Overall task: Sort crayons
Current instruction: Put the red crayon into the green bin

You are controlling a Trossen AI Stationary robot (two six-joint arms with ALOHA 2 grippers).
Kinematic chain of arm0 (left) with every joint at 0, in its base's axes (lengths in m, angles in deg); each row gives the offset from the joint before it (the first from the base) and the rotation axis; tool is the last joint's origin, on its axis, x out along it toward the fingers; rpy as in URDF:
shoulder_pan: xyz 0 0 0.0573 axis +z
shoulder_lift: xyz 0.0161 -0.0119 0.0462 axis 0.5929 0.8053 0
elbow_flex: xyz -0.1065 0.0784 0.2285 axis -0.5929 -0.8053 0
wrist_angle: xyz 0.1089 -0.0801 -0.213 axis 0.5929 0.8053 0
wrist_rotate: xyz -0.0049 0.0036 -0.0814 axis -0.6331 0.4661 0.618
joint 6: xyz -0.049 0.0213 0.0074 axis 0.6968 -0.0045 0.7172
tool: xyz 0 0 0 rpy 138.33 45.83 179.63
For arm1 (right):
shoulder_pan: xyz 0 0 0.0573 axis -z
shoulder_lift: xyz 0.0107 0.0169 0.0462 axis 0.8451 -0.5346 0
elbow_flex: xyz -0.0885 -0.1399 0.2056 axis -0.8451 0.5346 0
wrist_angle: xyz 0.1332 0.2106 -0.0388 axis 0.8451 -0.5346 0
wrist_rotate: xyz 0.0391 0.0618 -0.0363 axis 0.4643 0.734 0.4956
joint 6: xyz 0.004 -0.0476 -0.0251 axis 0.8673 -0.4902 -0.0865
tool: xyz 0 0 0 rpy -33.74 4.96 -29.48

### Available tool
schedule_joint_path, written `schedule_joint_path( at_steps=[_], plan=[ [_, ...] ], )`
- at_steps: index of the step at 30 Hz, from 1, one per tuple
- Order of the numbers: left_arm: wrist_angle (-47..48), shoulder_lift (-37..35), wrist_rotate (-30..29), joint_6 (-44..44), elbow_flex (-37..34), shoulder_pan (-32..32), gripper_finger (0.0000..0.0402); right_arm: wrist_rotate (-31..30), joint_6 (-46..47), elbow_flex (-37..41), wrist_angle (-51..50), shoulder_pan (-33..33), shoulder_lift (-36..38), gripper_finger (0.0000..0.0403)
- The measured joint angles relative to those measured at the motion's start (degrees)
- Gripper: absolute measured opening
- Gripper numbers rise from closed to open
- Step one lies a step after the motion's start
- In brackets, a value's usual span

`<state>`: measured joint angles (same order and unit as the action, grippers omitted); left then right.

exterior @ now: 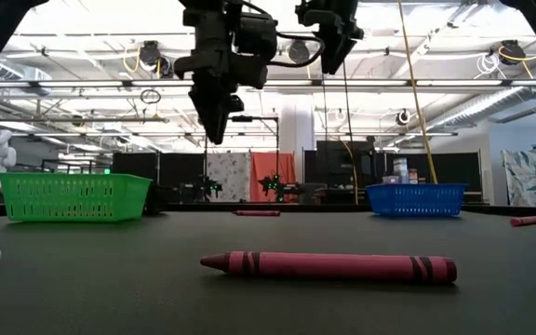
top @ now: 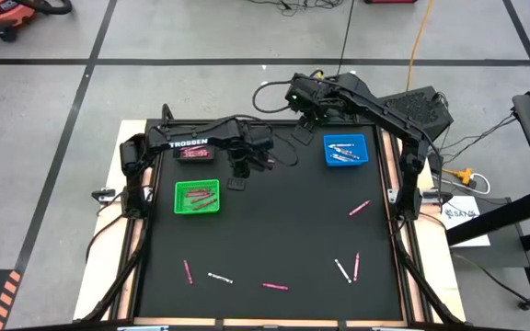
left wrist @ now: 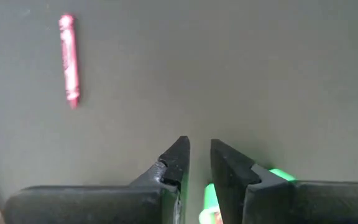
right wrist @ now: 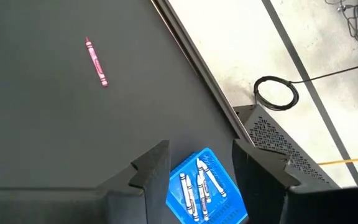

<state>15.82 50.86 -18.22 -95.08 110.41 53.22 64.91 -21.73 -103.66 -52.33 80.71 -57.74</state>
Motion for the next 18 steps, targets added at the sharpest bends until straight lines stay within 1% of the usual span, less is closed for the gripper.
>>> schedule_joint_path(
  at_steps=[4,7,9,12,13,15,18],
  plan=[
    [0.5,-0.4,5.3,0.4,0.0,-0.6,0.0064,0.0,-0.5,0.0,0.0,0.0,0.0,0.0157],
    [1.9,-0.5,6.0,1.3,0.0,-1.1,0.0064,0.1,1.2,0.0,0.0,-0.2,0.0,0.0157],
    [2.2,-0.4,4.0,-0.8,0.0,-1.5,0.0064,0.1,2.1,0.0,0.0,-0.2,0.0,0.0157],
    [-0.4,0.2,-3.6,-5.2,0.0,-1.8,0.0064,0.1,3.0,0.0,0.0,-0.3,0.0,0.0157],
    [-1.9,0.5,-5.4,-6.5,0.0,-1.9,0.0064,0.1,3.3,0.0,0.0,-0.3,0.0,0.0157],
    [-5.7,0.7,-5.9,-7.8,0.0,-1.8,0.0064,0.1,3.6,0.0,0.0,-0.2,0.0,0.0157],
    [-11.6,0.6,-4.9,-7.9,0.0,-1.3,0.0064,0.2,3.3,0.0,0.0,-0.2,0.0,0.0157]
  ],
)
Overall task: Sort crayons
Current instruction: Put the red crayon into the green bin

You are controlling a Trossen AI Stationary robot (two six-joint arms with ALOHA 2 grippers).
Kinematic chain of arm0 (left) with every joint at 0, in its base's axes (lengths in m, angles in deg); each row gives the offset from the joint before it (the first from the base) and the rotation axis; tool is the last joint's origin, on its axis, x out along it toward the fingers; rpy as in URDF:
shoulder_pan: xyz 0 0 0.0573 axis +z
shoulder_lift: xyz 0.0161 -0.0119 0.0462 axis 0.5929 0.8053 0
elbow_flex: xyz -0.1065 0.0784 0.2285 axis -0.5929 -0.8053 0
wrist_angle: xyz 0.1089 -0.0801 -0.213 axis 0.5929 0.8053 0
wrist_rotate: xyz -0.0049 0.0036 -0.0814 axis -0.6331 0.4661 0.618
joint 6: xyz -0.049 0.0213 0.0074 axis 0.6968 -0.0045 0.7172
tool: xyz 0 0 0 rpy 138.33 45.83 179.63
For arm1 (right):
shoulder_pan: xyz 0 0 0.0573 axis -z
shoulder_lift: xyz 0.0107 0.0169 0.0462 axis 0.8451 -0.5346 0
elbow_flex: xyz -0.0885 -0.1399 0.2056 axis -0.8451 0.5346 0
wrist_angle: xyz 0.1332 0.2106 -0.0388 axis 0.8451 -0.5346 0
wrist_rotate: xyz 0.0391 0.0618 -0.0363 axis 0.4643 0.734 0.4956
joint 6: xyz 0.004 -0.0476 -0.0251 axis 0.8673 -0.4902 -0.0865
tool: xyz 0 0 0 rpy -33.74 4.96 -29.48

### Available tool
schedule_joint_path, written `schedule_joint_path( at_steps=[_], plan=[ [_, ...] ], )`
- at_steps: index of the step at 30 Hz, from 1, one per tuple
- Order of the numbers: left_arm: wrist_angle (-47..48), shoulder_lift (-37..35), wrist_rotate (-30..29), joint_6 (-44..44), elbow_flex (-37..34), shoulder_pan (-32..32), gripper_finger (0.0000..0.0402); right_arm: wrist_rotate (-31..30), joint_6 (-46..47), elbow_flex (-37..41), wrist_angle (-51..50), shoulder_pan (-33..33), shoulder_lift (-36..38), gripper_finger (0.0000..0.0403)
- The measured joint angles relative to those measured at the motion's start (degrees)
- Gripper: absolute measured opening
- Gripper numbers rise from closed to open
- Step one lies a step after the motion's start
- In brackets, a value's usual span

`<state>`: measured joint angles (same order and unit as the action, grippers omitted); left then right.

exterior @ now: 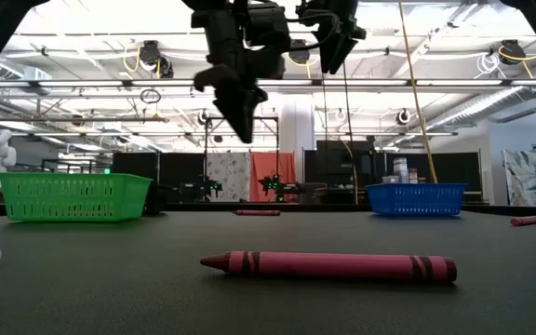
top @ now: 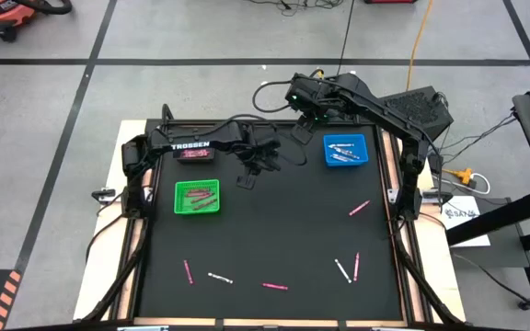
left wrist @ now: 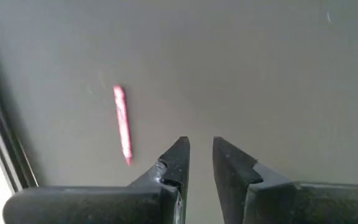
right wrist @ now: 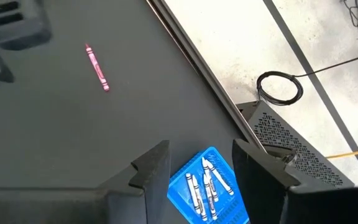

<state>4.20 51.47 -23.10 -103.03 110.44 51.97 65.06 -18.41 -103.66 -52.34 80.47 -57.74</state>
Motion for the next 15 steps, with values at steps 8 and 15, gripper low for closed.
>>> schedule_joint_path(
  at_steps=[8,15],
  plan=[
    [-6.3,0.2,0.3,-0.1,-2.1,4.2,0.0064,-0.1,-1.4,0.0,0.0,0.1,0.3,0.0157],
    [-14.2,1.5,2.9,-1.7,-7.5,7.3,0.0064,0.0,-3.2,0.0,0.0,0.0,1.9,0.0157]
  ],
)
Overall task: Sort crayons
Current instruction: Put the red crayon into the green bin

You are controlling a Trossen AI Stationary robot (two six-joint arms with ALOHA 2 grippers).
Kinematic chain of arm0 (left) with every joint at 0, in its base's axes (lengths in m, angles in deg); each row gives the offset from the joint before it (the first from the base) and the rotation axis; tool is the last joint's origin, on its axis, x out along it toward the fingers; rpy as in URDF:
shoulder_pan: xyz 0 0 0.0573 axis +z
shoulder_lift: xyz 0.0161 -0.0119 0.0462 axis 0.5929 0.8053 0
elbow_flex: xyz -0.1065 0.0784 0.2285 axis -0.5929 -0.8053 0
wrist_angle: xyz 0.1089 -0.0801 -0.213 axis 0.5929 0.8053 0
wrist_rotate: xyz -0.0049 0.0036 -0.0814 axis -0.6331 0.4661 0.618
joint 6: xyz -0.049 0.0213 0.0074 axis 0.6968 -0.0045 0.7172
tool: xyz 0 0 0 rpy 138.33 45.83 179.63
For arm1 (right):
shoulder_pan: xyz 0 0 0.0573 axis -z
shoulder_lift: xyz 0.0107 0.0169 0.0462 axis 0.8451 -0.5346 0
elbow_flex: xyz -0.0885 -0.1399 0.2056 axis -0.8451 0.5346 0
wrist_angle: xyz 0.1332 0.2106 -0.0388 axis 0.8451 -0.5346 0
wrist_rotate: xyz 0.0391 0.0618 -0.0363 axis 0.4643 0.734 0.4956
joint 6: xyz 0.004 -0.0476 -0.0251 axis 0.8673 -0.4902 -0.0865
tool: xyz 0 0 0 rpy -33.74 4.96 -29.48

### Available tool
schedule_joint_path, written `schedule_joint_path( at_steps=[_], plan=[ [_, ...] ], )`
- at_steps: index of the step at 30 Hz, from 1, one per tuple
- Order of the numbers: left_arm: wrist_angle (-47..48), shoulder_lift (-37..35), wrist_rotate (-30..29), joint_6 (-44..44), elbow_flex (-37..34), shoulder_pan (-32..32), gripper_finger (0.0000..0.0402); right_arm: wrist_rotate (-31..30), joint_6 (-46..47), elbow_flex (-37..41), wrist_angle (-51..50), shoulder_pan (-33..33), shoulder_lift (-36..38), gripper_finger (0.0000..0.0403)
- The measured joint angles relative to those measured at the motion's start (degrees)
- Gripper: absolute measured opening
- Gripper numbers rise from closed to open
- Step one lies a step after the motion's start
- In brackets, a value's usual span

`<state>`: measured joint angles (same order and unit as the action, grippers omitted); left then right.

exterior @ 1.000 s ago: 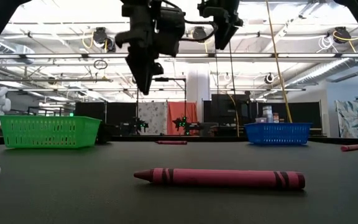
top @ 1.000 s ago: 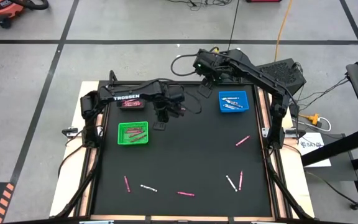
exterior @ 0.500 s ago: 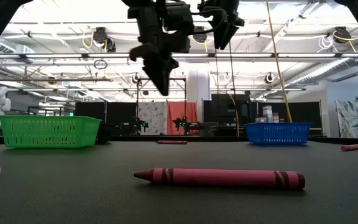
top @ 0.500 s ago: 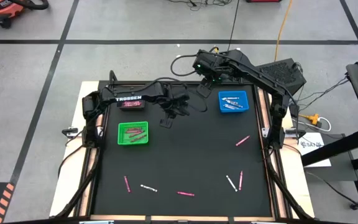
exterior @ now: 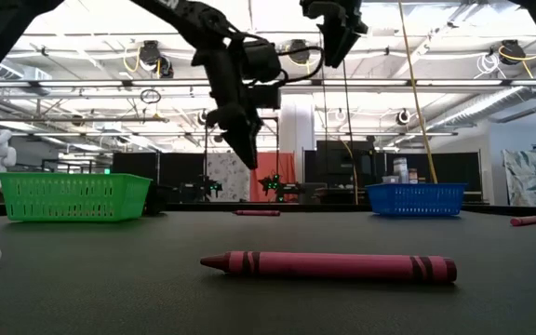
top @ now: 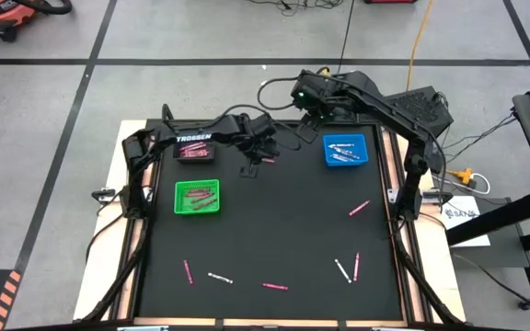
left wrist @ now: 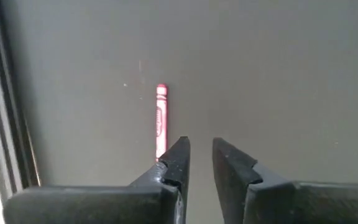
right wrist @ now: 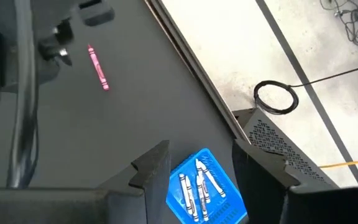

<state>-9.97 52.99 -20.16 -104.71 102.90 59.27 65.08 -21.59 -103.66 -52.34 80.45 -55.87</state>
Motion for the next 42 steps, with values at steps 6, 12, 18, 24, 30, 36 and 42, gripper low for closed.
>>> schedule_joint_path(
  at_steps=[6,12,18,24,30,36,42],
  plan=[
    [-3.1,1.5,-0.1,-3.5,-1.2,1.9,0.0064,0.0,0.2,0.0,0.0,0.2,1.3,0.0157],
    [-5.2,2.7,1.4,-4.3,-2.9,3.3,0.0064,-0.1,0.4,0.0,0.0,0.2,1.8,0.0157],
    [-6.6,5.2,2.1,-4.4,-2.8,3.9,0.0064,-0.1,0.5,0.0,0.0,0.2,1.8,0.0157],
    [-6.5,7.0,2.0,-5.3,-2.8,5.1,0.0064,0.0,0.5,0.0,0.0,0.2,1.8,0.0157],
    [-7.1,8.1,1.8,-6.1,-2.7,5.6,0.0063,0.0,0.5,0.0,0.0,0.2,1.8,0.0157],
    [-7.6,8.3,1.7,-7.2,-2.8,5.6,0.0064,0.0,0.5,0.0,0.0,0.2,1.8,0.0157],
    [-7.5,8.5,1.5,-6.9,-2.7,5.6,0.0063,0.0,0.5,0.0,0.0,0.2,1.8,0.0157]
  ],
)
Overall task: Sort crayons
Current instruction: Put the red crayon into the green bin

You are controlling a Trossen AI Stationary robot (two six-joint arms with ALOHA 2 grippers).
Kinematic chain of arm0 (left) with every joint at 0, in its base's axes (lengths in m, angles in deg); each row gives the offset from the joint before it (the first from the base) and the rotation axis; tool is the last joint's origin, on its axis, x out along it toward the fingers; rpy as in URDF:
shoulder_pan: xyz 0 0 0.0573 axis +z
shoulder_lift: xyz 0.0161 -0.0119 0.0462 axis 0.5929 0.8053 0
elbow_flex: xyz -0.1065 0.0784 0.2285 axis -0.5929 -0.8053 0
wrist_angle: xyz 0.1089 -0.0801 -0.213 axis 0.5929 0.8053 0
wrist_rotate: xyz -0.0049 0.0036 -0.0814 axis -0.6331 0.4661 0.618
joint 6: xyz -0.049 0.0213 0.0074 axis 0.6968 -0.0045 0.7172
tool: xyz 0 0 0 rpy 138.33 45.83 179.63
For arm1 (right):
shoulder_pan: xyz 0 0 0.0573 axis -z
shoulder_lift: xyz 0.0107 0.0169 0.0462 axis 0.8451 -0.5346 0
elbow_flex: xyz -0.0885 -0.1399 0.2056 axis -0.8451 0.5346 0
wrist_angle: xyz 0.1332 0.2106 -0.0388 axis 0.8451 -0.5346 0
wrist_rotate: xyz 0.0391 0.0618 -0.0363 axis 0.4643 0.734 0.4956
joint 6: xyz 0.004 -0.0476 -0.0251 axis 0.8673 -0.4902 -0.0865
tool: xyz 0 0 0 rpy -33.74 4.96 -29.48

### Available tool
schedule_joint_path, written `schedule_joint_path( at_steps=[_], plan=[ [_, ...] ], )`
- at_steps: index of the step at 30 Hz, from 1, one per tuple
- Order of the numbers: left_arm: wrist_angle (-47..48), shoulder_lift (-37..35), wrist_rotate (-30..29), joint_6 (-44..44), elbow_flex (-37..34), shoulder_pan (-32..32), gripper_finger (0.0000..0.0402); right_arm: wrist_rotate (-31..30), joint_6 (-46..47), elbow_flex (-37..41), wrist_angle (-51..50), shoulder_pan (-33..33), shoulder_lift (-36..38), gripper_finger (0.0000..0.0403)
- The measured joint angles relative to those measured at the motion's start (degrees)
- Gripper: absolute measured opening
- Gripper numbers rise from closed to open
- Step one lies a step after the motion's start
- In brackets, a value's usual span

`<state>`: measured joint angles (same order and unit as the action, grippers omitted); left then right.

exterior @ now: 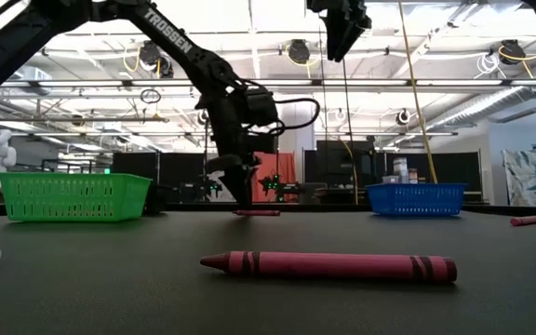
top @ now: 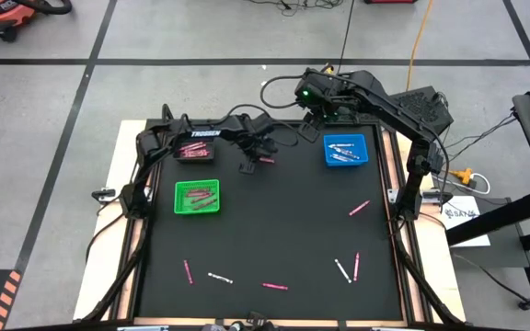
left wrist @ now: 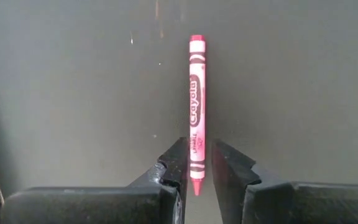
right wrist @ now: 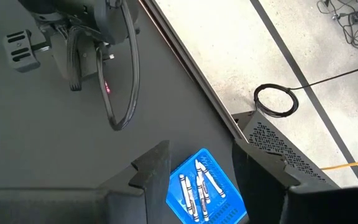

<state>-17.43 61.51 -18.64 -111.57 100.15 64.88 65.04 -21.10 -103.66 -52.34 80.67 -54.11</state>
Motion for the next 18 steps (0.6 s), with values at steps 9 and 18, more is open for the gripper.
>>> schedule_joint_path(
  at_steps=[9,18],
  plan=[
    [0.0,1.4,-2.2,1.9,0.6,-0.2,0.0063,0.0,0.0,0.0,0.0,0.0,0.0,0.0157],
    [2.4,1.3,-6.1,3.0,0.6,-0.5,0.0011,0.0,0.0,0.0,0.0,0.0,0.0,0.0157]
  ],
)
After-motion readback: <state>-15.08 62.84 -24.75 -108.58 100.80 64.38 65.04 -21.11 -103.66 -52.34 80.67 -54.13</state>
